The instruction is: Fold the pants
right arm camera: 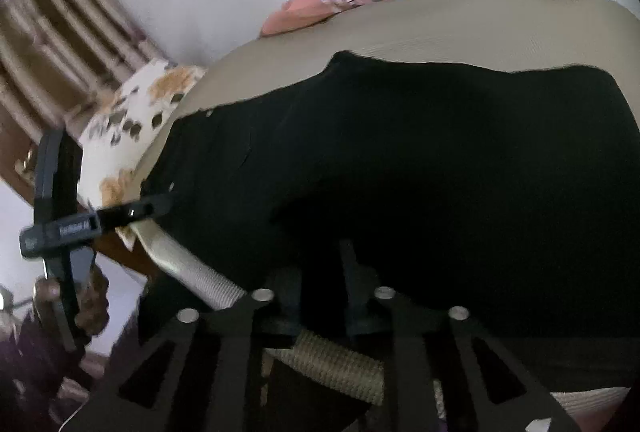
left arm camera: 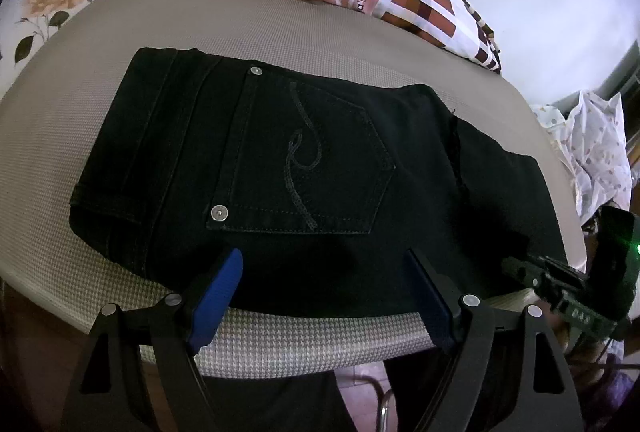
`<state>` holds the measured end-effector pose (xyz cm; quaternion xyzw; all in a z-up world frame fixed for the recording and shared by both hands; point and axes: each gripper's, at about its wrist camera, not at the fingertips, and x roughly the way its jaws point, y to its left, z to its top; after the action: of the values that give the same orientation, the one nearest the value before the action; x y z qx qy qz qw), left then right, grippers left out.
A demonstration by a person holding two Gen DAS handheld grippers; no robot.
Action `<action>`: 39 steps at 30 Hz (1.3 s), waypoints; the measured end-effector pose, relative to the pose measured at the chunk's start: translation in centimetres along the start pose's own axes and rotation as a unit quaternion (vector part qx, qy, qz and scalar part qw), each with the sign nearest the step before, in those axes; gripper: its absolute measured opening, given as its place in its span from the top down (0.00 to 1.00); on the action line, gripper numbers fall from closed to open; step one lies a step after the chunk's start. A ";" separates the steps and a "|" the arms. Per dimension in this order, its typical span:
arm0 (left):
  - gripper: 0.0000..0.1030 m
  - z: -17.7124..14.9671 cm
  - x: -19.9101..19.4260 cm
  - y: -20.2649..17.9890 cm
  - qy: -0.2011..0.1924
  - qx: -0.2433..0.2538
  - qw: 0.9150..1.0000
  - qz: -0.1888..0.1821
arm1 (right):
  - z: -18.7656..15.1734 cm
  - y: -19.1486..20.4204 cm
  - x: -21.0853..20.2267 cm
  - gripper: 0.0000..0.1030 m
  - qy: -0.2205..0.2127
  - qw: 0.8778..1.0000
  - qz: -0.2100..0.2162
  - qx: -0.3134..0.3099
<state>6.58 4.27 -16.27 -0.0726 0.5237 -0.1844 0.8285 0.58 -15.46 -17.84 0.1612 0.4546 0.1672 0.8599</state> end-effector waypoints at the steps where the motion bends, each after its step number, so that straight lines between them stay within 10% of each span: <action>1: 0.20 0.0 0.0 0.0 0.000 -0.001 1.000 -0.001 | 0.0 0.4 0.0 0.73 0.004 1.000 -0.004 -0.012; 9: 0.19 0.0 0.1 0.0 0.003 -0.003 1.000 -0.004 | -0.1 1.3 -0.6 0.58 0.027 0.997 0.065 -0.033; 14: 0.19 0.2 -0.1 0.2 0.003 -0.012 1.000 -0.008 | 0.3 -4.8 -2.3 0.58 -0.007 0.971 0.199 0.136; 20: 0.19 0.3 -0.2 0.6 0.003 -0.025 1.000 -0.015 | 0.5 -11.5 -6.3 0.60 -0.099 0.944 0.192 0.250; 30: 0.19 0.4 -0.1 0.8 0.000 -0.024 1.000 -0.008 | 0.7 -6.7 -2.2 0.77 -0.040 0.961 0.196 0.190; 39: 0.19 0.5 -0.5 1.3 -0.017 -0.027 0.999 0.035 | -0.4 -1.8 1.3 0.78 0.005 0.993 0.095 0.072</action>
<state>7.17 5.66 -16.06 -0.0799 0.5167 -0.1398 0.8409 1.19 -16.42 -19.77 0.2647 0.4522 0.2159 0.8239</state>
